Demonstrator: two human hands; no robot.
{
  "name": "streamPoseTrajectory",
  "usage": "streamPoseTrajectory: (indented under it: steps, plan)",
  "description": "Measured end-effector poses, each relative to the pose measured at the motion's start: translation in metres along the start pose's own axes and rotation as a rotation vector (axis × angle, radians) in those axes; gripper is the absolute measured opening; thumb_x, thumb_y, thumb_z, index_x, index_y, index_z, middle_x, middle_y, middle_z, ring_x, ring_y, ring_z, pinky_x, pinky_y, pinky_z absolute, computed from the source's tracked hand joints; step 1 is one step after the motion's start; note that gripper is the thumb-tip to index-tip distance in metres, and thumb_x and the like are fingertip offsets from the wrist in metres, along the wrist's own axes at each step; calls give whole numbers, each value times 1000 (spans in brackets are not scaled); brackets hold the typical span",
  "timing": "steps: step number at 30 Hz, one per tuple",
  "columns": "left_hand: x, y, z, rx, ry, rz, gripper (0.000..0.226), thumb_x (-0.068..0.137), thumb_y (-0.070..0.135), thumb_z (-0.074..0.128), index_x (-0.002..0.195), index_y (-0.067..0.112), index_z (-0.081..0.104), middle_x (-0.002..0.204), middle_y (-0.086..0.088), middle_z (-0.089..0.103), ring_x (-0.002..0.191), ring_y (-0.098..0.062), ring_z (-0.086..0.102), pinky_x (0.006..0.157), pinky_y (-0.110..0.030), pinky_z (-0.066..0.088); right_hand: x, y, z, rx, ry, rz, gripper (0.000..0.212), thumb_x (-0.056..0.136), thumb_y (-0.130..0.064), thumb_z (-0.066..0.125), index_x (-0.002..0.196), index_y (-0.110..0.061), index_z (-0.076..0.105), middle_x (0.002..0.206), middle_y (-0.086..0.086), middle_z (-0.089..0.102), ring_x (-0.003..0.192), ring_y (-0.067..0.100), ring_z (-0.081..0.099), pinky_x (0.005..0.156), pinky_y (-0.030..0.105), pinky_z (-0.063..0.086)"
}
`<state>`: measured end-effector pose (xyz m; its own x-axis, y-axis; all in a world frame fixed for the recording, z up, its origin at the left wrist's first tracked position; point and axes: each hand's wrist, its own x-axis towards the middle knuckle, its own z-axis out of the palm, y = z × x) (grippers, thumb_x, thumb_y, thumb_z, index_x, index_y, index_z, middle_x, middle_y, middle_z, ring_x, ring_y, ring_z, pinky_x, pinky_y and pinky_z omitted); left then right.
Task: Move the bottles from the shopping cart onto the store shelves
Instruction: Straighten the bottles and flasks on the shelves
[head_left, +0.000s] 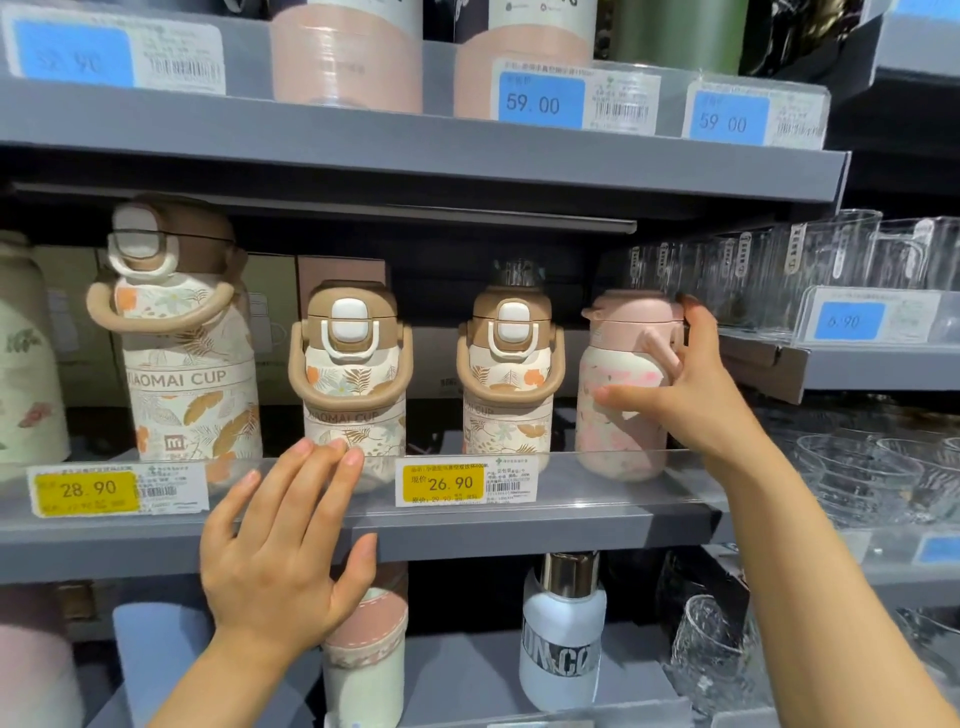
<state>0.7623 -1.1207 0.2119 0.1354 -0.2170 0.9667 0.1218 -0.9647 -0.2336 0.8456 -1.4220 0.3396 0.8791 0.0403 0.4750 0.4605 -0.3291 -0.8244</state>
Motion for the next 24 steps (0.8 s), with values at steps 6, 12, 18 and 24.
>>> streamPoseTrajectory:
  steps: [6,12,18,24]
  plan:
    - [0,0,0,8,1,-1,52,93,38,37,136,11,50,133,-7,56,125,-25,49,113,-31,19,-8,2,11,-110,145,-22,109,71,-18,79,150,-35,6,142,-11,49,122,22,49,92,38,44]
    - [0,0,0,10,3,1,52,93,38,38,136,11,50,131,-10,60,125,-26,49,113,-32,19,-22,-1,32,-511,412,-121,108,70,-44,78,150,-23,9,134,11,51,120,37,48,86,45,43]
    - [0,0,0,-12,6,-5,52,93,39,38,136,11,49,132,-9,59,125,-25,49,113,-32,19,-20,2,8,-52,165,-36,117,66,-43,84,151,-38,3,148,5,31,125,18,41,100,38,38]
    - [-2,-1,1,9,9,6,53,94,40,37,139,12,47,136,-7,54,126,-25,48,114,-32,19,-9,0,3,-90,14,28,107,67,-20,83,145,-42,12,125,0,46,105,25,54,86,45,54]
